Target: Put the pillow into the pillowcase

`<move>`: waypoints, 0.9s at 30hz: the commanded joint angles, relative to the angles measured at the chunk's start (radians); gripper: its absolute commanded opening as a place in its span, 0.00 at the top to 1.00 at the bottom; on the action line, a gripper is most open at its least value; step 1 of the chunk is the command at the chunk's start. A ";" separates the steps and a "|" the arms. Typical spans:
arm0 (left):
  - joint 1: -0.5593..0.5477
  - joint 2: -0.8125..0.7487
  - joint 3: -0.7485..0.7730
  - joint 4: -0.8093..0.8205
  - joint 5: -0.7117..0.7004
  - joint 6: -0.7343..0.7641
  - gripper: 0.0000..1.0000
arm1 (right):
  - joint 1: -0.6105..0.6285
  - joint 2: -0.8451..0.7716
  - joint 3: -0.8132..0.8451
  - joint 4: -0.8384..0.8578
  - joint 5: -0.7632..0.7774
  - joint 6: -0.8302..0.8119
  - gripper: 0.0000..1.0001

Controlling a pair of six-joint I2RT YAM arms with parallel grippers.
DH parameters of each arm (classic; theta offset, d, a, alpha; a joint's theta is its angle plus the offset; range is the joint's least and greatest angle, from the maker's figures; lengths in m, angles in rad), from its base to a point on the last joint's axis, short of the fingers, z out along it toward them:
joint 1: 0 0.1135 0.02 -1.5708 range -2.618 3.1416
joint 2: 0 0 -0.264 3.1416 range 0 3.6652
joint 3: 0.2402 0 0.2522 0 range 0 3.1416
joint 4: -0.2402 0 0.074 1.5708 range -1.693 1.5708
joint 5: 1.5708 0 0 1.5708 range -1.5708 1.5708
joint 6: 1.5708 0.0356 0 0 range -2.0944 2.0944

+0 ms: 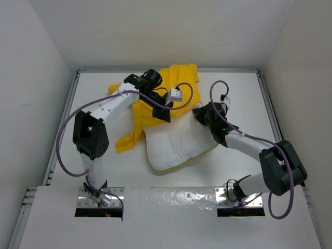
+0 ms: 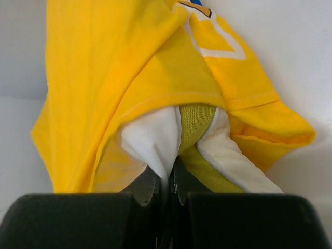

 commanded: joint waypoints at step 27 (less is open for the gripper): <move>0.550 -0.391 -0.861 0.506 -0.161 -0.325 0.00 | 0.597 0.416 0.784 -0.876 0.164 -0.617 0.01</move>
